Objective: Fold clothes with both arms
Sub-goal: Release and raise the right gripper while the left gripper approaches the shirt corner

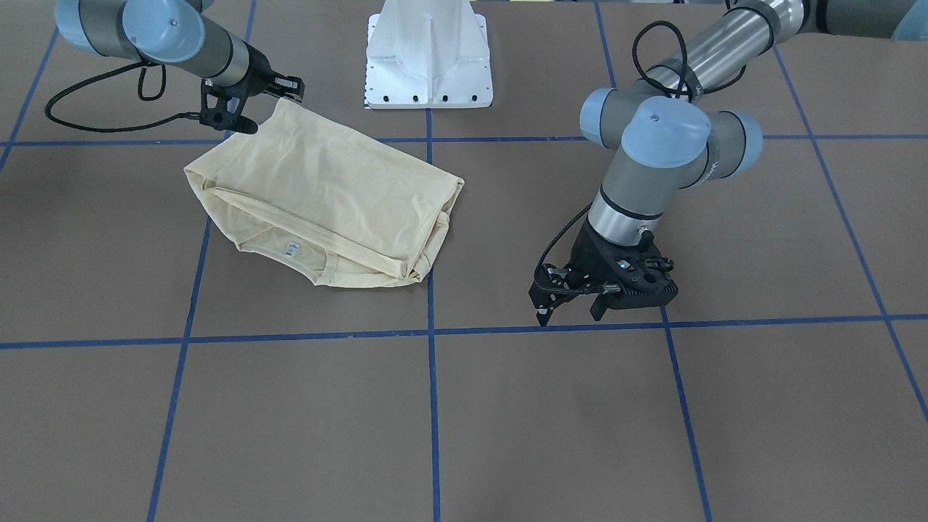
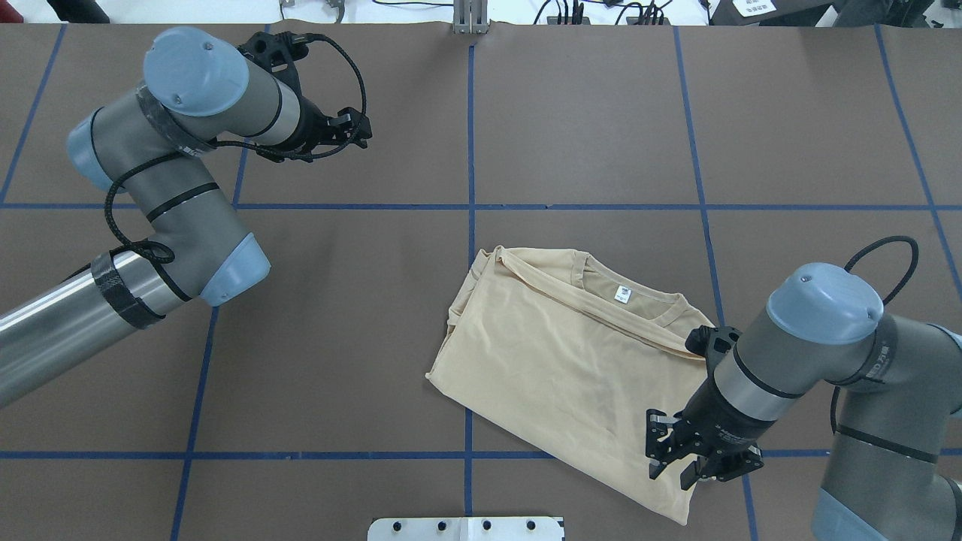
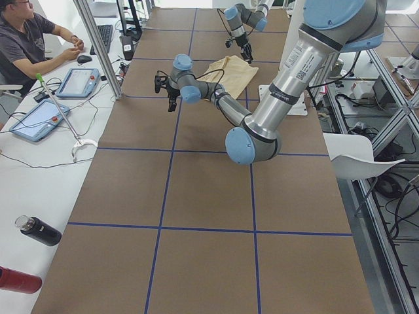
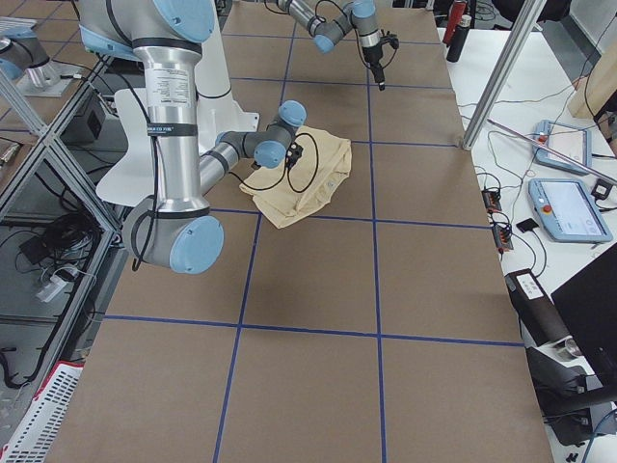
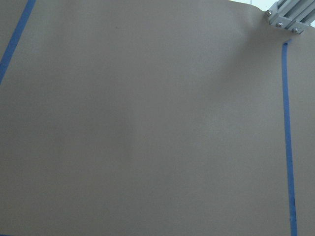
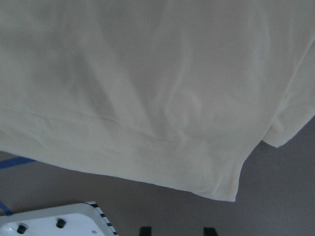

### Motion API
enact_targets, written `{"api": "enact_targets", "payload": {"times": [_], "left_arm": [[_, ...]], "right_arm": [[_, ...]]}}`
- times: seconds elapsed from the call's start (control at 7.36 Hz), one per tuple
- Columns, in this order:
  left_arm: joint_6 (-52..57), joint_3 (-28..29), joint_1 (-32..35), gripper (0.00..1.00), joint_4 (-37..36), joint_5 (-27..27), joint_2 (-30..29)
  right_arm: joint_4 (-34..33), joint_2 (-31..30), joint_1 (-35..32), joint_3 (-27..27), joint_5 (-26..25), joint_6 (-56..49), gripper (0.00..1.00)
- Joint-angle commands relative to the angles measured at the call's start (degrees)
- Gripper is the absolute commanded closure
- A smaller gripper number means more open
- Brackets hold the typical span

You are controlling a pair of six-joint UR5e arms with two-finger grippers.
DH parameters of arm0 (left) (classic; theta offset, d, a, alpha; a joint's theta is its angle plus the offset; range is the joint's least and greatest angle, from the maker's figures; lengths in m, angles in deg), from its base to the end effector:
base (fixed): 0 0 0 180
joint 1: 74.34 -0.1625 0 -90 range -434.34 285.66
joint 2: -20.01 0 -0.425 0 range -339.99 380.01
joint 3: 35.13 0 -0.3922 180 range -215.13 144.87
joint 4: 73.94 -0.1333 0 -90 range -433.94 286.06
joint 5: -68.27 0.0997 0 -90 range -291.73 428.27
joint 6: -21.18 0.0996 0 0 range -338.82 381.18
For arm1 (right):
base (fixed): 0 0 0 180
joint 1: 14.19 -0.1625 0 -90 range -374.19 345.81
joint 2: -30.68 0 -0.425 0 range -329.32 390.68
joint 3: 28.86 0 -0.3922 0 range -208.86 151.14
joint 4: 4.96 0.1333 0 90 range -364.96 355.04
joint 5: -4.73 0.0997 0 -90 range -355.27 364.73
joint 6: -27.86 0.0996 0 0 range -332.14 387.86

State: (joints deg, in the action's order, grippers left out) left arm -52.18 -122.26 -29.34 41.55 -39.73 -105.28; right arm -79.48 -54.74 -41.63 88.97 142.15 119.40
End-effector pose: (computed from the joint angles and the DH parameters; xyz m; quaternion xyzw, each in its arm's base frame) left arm 0.4294 -0.5744 0.2650 0.1274 0.4808 -0.1383 0.8564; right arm -0.4000 -0.2753 0.3472 -0.2749 -0.4445 0.0514 0.8510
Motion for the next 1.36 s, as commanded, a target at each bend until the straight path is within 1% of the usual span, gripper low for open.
{"api": "enact_targets", "payload": {"times": [0.0, 0.14, 0.27, 0.41, 0.54, 0.68, 0.82, 1.09, 1.22], "left_arm": [[-0.38, -6.95, -2.01, 0.07, 0.18, -5.61, 4.33], [-1.51, -10.39, -3.93, 0.07, 0.35, -6.86, 6.1], [-8.75, -12.59, -7.08, 0.07, 1.66, -6.79, 7.68], [-14.82, -14.36, -10.6, 0.07, 4.02, -6.18, 8.05], [-21.32, -15.94, -14.9, 0.07, 6.22, -5.3, 9.88], [-26.44, -15.52, -21.2, 0.07, 10.94, 2.19, 10.16], [-29.27, -15.43, -25.27, 0.07, 11.08, 6.44, 10.25], [-29.21, -13.86, -27.93, 0.07, 7.41, 6.66, 10.08], [-28.95, -12.72, -28.03, 0.07, 7.3, 6.66, 9.64]], "right_arm": [[0.08, 4.36, -7.42, -0.06, -1.44, -0.13, 0.0], [0.08, 5.68, -10.93, -0.41, -1.98, -0.31, 0.0], [0.16, 6.22, -13.67, -0.59, -3.98, -0.57, 0.0], [0.16, 6.92, -15.87, -0.76, -5.66, -1.01, 0.0], [0.16, 6.93, -16.76, -0.77, -7.93, -1.02, 0.0], [0.16, 7.01, -16.77, -1.2, -9.44, -1.28, 0.0], [0.25, 7.1, -16.77, -1.55, -9.54, -1.28, 0.0], [0.25, 7.8, -16.77, -1.64, -9.54, -1.28, 0.0], [0.17, 8.15, -16.77, -1.73, -9.54, -1.28, 0.0]]}}
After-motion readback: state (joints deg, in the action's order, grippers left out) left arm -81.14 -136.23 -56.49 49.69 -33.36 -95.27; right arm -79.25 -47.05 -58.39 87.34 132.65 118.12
